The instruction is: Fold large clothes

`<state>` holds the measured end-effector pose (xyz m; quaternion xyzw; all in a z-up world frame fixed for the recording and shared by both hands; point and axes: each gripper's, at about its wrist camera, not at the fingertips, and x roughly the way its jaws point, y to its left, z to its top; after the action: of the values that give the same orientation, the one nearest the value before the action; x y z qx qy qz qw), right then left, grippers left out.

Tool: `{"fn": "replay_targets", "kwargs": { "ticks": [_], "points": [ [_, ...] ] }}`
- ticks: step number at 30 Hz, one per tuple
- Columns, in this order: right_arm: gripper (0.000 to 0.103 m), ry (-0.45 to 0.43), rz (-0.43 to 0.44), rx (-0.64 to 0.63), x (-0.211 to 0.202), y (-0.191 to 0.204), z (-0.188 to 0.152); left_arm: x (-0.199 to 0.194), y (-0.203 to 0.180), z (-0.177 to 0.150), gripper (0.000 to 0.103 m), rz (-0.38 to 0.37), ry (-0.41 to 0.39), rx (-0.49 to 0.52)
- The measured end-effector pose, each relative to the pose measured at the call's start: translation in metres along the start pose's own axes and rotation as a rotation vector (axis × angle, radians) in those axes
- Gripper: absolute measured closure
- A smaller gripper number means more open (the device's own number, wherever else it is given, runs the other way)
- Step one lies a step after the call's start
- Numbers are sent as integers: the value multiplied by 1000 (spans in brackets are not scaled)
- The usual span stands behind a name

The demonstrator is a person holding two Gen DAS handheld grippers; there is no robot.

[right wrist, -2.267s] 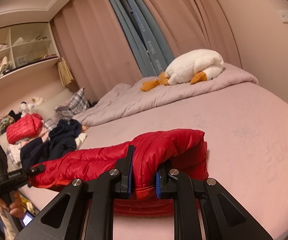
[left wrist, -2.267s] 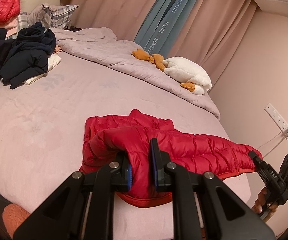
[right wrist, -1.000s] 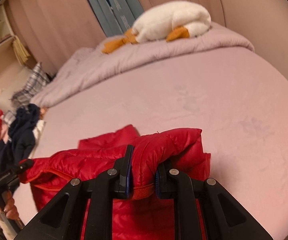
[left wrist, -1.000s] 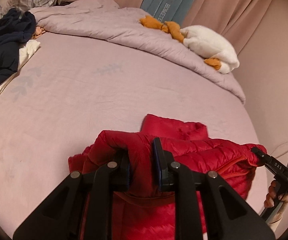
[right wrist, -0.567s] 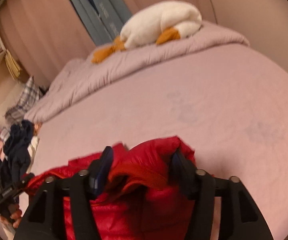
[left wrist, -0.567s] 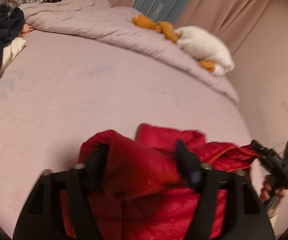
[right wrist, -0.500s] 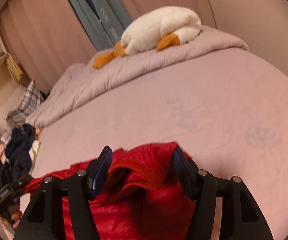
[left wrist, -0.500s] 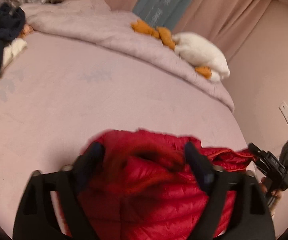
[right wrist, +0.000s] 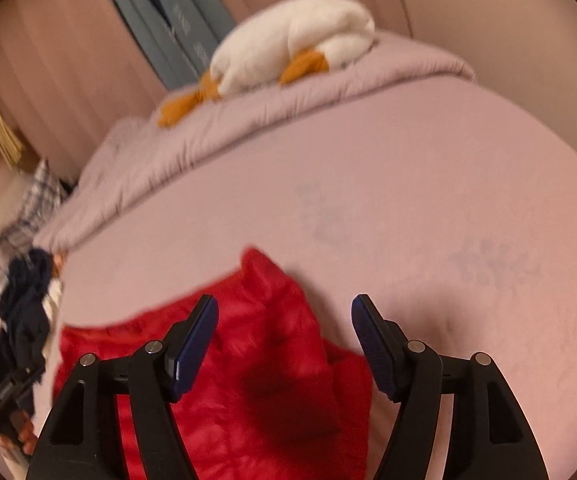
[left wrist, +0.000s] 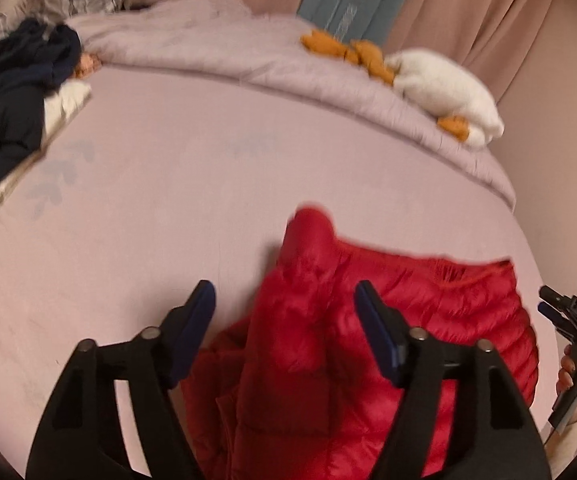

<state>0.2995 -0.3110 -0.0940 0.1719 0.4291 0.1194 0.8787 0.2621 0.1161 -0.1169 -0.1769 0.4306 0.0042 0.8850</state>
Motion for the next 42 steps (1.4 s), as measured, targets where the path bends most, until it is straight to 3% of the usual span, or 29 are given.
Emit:
{"fn": "replay_targets", "kwargs": {
  "ticks": [2, 6, 7, 8, 9, 10, 11, 15, 24, 28, 31, 34, 39, 42],
  "points": [
    [34, 54, -16, -14, 16, 0, -5, 10, 1, -6, 41, 9, 40, 5],
    [37, 119, -34, -42, 36, 2, -13, 28, 1, -15, 69, 13, 97, 16],
    [42, 124, -31, -44, 39, 2, -15, 30, 1, -16, 72, 18, 99, 13],
    [56, 131, -20, -46, 41, 3, -15, 31, 1, -17, 74, 28, 89, 13],
    [67, 138, -3, -45, 42, 3, -17, 32, 1, -18, 76, 47, 72, 15],
    [71, 135, -7, -47, 44, 4, -17, 33, 0, -19, 76, 60, 64, 21],
    [84, 119, -29, -65, 43, 7, -17, 35, 0, -19, 77, 68, 59, 25],
    [93, 68, -68, -63, 37, 7, -14, 41, 4, -16, 77, 65, 53, 7],
    [95, 90, -135, -51, 63, -1, -21, 62, 5, -22, 71, 114, 76, 9],
    [95, 83, -170, -60, 68, 1, -21, 63, 10, -22, 61, 134, 80, -29],
    [95, 45, -193, -51, 62, -1, -22, 57, 13, -24, 60, 127, 66, -45],
    [95, 6, -231, -54, 50, -3, -27, 39, 15, -27, 48, 149, 37, -62],
    [93, -50, -216, -38, 19, -3, -23, -11, 20, -29, 48, 102, -81, -109],
    [92, -91, -251, -54, -4, 2, -18, -33, 17, -32, 32, 110, -118, -104]
  ]
}}
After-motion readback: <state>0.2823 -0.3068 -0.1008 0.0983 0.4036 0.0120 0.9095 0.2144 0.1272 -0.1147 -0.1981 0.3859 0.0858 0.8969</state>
